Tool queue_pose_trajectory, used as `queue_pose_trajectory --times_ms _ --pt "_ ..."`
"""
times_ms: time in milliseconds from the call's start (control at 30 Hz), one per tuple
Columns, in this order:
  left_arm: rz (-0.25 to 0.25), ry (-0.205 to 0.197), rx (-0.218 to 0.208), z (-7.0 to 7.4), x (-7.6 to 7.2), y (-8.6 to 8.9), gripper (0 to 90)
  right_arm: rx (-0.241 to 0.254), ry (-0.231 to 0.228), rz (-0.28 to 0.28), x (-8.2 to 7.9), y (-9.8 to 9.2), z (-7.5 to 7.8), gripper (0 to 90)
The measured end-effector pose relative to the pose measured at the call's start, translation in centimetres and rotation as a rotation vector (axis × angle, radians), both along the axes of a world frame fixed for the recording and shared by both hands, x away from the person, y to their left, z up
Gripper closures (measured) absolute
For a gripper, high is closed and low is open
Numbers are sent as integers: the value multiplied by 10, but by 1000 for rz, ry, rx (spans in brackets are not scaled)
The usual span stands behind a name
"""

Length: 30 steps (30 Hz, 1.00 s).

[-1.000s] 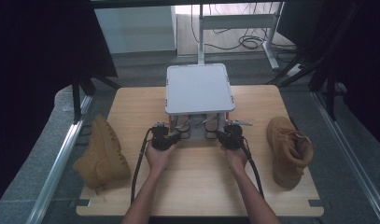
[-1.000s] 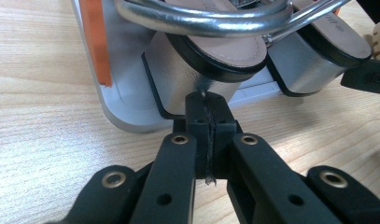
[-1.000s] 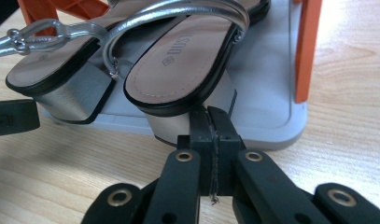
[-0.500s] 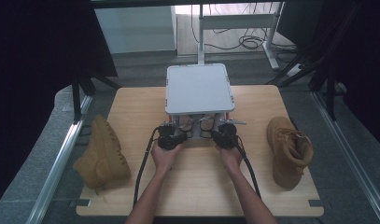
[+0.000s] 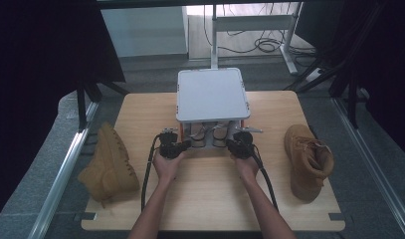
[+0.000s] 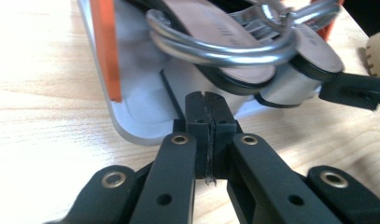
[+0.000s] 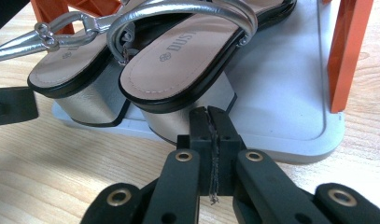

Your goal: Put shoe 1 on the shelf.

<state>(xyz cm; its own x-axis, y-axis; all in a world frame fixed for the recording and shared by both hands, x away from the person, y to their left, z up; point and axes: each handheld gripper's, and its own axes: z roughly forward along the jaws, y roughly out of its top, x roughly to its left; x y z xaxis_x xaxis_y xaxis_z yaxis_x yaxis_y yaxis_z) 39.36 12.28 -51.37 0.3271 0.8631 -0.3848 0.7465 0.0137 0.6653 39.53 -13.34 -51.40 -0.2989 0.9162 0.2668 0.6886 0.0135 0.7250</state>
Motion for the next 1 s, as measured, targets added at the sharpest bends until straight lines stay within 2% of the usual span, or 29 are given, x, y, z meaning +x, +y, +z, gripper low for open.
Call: queue_pose_trajectory --times_ms 267,567,767,900,1000 --pt "-17 2 3 -1 4 -18 893 -11 -8 8 1 5 -1 893" --pt "-16 3 -9 0 2 -20 891 -1 -9 6 0 6 -2 892" --pt "-34 -18 5 9 -5 -12 887 15 -28 9 -4 -2 3 891" --pt "-42 -27 -8 16 -15 -3 875 27 -40 17 -15 -13 8 891" --pt "-52 -21 9 17 -25 2 864 30 -54 32 -25 -20 11 887"
